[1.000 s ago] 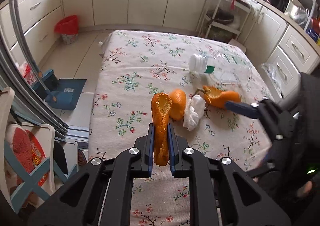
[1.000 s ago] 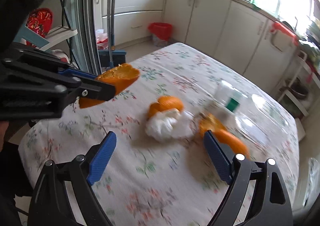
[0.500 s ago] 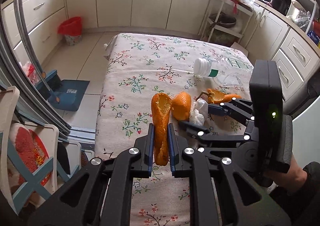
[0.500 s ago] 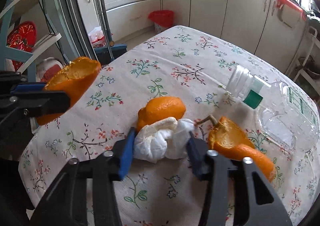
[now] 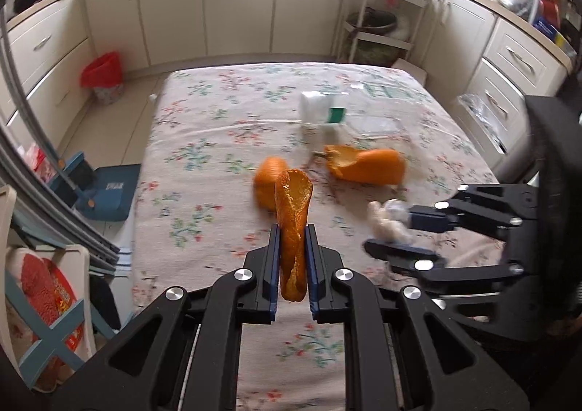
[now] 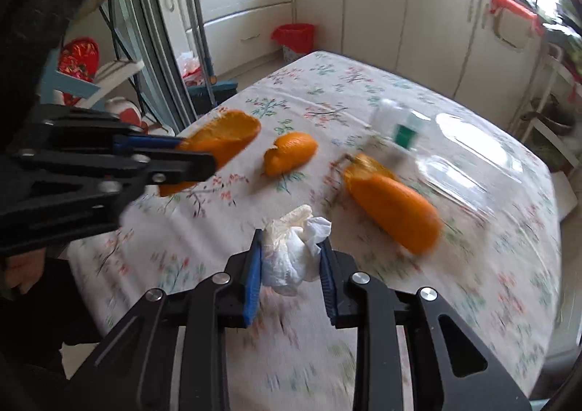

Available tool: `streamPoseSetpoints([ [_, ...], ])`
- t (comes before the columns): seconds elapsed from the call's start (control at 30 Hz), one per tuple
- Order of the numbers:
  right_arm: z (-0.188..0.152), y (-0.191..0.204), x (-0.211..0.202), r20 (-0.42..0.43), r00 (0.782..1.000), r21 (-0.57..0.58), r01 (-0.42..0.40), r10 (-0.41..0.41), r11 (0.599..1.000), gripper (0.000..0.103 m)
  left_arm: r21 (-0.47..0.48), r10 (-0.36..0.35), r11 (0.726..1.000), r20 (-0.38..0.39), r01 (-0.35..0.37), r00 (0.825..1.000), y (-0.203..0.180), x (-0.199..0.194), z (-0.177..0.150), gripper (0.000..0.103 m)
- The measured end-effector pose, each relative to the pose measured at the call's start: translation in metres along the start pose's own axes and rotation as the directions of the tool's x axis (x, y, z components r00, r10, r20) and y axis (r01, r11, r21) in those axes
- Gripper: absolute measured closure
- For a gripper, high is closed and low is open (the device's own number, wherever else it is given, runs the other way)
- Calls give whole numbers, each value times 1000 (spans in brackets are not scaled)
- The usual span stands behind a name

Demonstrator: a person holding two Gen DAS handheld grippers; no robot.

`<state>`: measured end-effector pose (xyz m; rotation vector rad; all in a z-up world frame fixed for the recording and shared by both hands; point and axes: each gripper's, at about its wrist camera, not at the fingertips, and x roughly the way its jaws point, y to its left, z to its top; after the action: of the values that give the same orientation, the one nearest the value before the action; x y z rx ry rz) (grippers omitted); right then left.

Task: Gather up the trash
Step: 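Carry the peel and tissue to the yellow bucket and open both tools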

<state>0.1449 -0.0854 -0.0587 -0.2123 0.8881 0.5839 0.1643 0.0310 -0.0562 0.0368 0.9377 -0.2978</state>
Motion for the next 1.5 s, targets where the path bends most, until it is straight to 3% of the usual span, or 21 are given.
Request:
streamPoseSetpoints([
  [0.17,-33,-24,-54,56,996,82,58,-63,995,74,66,-91,994,31,88,995,-44,-6,-7,91],
  [0.3,-75,-52,-107,74,982,164,159,-173,974,74,181,-181,969,61,168,982,-109,-16,-12,91],
  [0.47,-144,-95,-164,27,939,284,323,-344,903,74,292,-294,919,64,263,954,-190,-25,-20,91],
  [0.6,-208,-140,-192,-70,895,382,431,-440,817,74,392,-379,856,29,339,925,-272,-27,-31,91],
  [0.7,-247,-164,-201,-129,875,433,473,-467,767,74,431,-411,823,2,370,911,-320,-23,-42,91],
  [0.83,-280,-184,-205,-180,870,480,486,-460,731,74,449,-433,799,-30,400,901,-368,-17,-57,91],
  [1.1,-296,-198,-207,-220,856,496,511,-467,702,71,493,-428,771,-67,403,901,-429,-4,-75,91],
  [1.17,-298,-198,-207,-242,846,489,529,-474,694,67,498,-427,767,-74,404,901,-438,1,-75,91],
  [1.27,-307,-197,-205,-292,827,475,561,-480,678,51,505,-415,766,-84,398,906,-451,12,-75,91],
  [1.3,-310,-198,-203,-320,808,464,590,-495,662,40,502,-410,766,-97,401,907,-457,20,-75,91],
  [1.37,-315,-199,-206,-350,778,449,628,-521,635,36,496,-403,766,-123,408,907,-464,32,-72,89],
  [1.5,-321,-203,-224,-386,703,453,709,-598,541,24,477,-390,758,-214,444,895,-478,59,-73,75],
])
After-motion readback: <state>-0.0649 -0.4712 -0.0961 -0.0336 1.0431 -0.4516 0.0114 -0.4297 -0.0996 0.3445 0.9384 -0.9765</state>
